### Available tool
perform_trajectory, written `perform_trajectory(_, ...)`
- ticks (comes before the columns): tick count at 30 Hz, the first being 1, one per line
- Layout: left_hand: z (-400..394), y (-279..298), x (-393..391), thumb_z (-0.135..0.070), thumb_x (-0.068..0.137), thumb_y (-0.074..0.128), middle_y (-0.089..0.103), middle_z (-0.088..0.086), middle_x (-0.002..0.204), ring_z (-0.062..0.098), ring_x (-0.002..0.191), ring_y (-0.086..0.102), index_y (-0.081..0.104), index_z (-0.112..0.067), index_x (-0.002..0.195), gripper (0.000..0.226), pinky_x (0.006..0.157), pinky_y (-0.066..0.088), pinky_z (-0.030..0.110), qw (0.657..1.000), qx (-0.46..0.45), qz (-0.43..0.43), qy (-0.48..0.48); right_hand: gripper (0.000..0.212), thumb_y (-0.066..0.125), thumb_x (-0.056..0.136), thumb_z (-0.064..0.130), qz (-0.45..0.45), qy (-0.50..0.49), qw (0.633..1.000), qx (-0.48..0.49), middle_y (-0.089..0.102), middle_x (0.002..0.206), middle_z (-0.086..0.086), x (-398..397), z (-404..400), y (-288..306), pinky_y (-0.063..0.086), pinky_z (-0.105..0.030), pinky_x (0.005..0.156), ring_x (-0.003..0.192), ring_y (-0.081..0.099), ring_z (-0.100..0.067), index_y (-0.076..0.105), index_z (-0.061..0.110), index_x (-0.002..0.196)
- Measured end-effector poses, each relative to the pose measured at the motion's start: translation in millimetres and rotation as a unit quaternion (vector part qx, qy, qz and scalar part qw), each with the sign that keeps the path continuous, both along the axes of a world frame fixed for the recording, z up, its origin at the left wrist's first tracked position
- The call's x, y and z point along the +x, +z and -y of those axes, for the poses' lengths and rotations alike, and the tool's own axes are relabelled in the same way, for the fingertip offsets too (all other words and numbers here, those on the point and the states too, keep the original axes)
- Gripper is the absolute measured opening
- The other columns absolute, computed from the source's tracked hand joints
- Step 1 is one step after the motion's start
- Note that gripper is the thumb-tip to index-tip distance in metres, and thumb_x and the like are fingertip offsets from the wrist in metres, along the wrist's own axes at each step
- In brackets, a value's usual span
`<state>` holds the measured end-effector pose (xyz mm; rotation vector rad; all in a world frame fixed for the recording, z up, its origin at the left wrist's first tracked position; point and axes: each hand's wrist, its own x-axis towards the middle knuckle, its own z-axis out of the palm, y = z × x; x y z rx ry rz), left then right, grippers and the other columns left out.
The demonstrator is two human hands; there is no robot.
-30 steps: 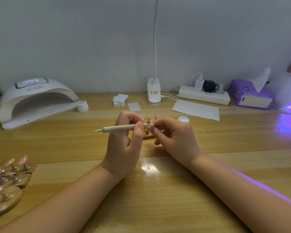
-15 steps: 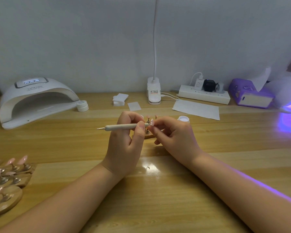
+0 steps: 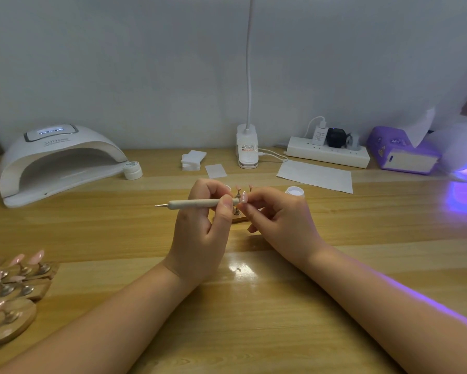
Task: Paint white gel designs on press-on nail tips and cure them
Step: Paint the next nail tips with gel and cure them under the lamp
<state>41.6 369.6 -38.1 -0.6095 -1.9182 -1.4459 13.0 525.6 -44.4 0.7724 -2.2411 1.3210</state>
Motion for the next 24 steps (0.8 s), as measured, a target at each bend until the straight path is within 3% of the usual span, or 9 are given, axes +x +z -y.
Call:
perform_trajectory(10, 0.0, -0.6, -2.8, -0.017, 0.097, 0.044, 0.053, -0.008, 0.091, 0.006, 0.079, 0.058, 0.045, -0.023, 0.100, 0.007, 0.068, 0.046, 0.012, 0.998, 0.038, -0.034, 0.030, 0.008, 0.067, 0.090, 0.013, -0.016, -0.004, 0.999, -0.044, 0.071, 0.079, 0.000, -0.1, 1.3, -0.8, 0.055, -0.044, 0.054, 0.059, 0.069, -0.013, 0.069, 0.014, 0.097)
perform_trajectory(16, 0.2, -1.0, -5.1, -0.016, 0.096, 0.043, 0.053, -0.010, 0.091, 0.002, 0.081, 0.058, 0.045, -0.024, 0.100, 0.009, 0.070, 0.045, 0.011, 0.997, 0.051, -0.016, 0.051, 0.010, 0.064, 0.091, 0.015, -0.042, -0.004, 0.998, -0.048, 0.071, 0.083, -0.002, 1.7, 1.0, 1.5, 0.055, -0.040, 0.053, 0.060, 0.069, -0.009, 0.065, 0.021, 0.099)
perform_trajectory(24, -0.3, -1.8, -5.2, -0.015, 0.096, 0.043, 0.053, -0.012, 0.090, -0.003, 0.082, 0.058, 0.046, -0.012, 0.102, 0.007, 0.069, 0.044, 0.008, 0.998, 0.045, -0.018, 0.049, 0.012, 0.064, 0.091, 0.015, -0.048, -0.011, 0.998, -0.038, 0.071, 0.084, -0.001, 1.4, 0.2, 1.4, 0.056, -0.040, 0.054, 0.061, 0.069, -0.009, 0.065, 0.021, 0.101)
